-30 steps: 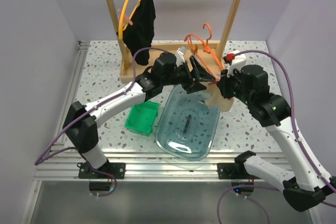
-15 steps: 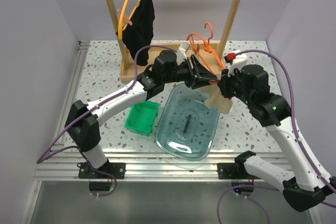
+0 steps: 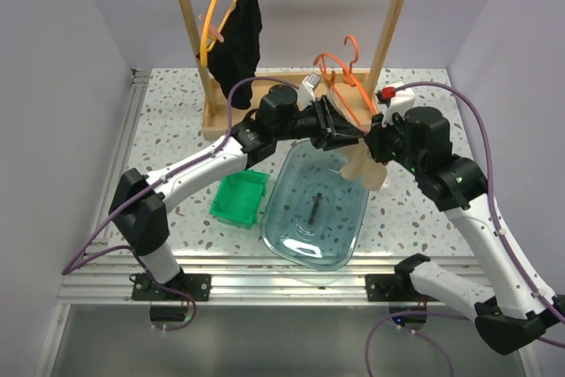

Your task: Remove the underwear clipped to the hanger

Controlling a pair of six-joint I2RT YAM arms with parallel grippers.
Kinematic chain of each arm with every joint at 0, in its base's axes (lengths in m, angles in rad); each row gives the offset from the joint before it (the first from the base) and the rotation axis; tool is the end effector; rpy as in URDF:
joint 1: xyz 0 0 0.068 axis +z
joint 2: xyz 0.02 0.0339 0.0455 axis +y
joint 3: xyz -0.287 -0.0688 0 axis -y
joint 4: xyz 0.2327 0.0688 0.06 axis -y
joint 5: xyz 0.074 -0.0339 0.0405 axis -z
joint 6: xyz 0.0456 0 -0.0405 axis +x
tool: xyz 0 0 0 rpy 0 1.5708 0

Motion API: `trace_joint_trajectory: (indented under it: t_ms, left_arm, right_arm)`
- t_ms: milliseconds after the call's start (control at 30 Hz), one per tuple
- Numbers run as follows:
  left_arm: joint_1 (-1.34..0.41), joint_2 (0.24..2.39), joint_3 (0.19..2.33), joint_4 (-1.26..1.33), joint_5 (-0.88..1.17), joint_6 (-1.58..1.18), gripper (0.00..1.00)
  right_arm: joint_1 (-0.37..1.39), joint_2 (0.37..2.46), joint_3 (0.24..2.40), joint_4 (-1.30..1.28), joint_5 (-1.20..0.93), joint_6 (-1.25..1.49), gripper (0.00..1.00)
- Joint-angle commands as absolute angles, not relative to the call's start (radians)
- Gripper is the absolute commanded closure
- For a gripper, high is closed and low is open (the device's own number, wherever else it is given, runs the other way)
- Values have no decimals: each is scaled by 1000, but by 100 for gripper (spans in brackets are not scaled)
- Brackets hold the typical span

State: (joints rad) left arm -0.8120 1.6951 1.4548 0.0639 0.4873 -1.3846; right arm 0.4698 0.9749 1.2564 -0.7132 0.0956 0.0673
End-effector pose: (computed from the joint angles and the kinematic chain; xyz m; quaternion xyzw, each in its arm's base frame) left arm 0.2655 -0.3110 0.3811 -0.0615 0.7575 -0.6390 0.1189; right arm 0.1573 0.0750 0.4234 -0.1429 0.8294 0.1041 0.5300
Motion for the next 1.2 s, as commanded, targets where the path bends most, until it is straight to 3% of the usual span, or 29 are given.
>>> trace_joint_trajectory:
  t_ms: [0,67,167,267,467,633,833,1033,1133,1167]
  left_arm:
    - [-811,1690,1450,117,509,-1382,67]
    - [-810,1680,1448,112,506,-1382,62]
    - [-808,1649,1445,112,471,-1378,33]
    - [-808,1625,1447,101,453,-1368,15]
    - [-792,1623,1419,90,443,-1385,0]
    - [-788,1661,1471,60,460,-1381,2]
    - [-785,1721,1508,63,489,-1388,15]
    - [-785,1747,1546,66,511,-1388,33]
    - [-787,1740,1530,83,520,-1390,47]
    - [-785,1736,1523,87,520,-1391,56]
  right_arm:
    - [471,962,1276,-646,84,72,100]
    - [471,962,1276,-650,84,69,100]
    - [471,957,1270,-660,87,64,100]
    - [471,953,1262,-660,87,61,100]
    - [471,954,1267,-660,83,58,100]
    - [472,951,1267,-661,80,58,100]
    - [471,953,1272,-664,75,55,100]
    - [472,954,1270,-663,80,54,100]
    - [471,956,1270,-661,80,54,100]
    - [471,956,1270,-660,81,55,100]
